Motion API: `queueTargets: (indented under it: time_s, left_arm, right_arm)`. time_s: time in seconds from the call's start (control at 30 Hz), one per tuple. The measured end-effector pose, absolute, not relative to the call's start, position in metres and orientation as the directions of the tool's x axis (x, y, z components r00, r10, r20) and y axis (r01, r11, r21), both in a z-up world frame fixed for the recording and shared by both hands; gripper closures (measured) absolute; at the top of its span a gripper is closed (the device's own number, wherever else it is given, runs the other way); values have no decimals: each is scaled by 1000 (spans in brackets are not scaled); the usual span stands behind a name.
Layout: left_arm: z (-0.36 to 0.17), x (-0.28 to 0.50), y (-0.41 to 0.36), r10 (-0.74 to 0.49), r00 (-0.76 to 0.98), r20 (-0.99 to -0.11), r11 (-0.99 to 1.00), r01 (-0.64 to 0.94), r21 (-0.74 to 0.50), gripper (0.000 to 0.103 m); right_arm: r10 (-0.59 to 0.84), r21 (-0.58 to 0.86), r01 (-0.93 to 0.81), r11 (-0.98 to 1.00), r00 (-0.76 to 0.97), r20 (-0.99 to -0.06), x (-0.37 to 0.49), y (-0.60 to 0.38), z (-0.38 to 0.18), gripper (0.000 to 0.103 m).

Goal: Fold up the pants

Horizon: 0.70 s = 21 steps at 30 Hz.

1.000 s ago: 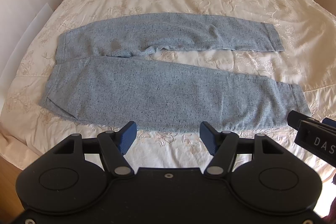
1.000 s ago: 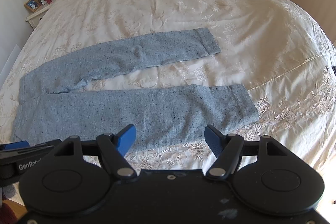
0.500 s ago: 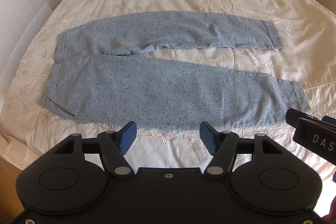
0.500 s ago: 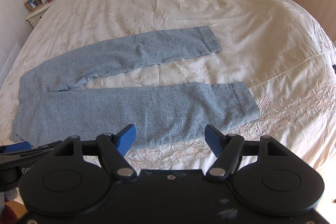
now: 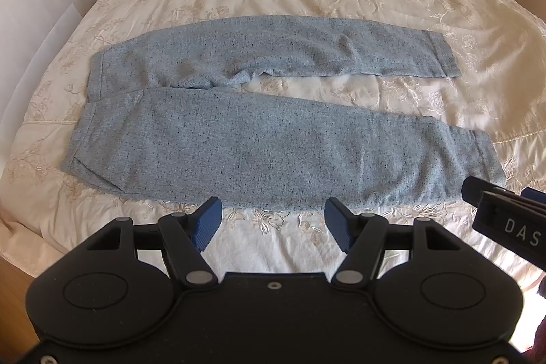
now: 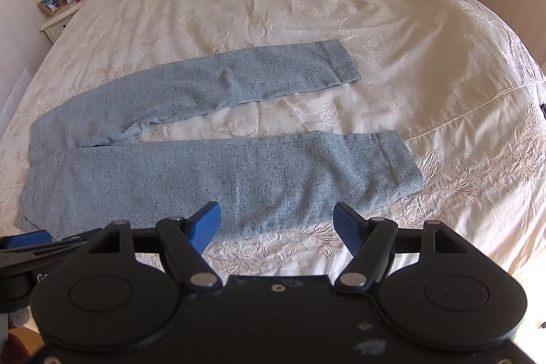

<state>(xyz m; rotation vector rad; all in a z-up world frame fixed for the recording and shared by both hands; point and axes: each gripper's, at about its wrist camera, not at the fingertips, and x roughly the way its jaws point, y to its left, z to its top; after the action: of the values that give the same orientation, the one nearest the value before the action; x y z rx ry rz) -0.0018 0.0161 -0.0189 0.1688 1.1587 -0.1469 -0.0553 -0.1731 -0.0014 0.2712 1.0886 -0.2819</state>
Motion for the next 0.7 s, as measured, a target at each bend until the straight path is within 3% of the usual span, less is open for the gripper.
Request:
queueTargets:
  time_s: [0.7]
  left_arm:
    - [-25,18,24,-35,359,-933,977,207,43,35]
  right_arm:
    - [-70,59,331,942,366,-928,-40,-160,-15,27]
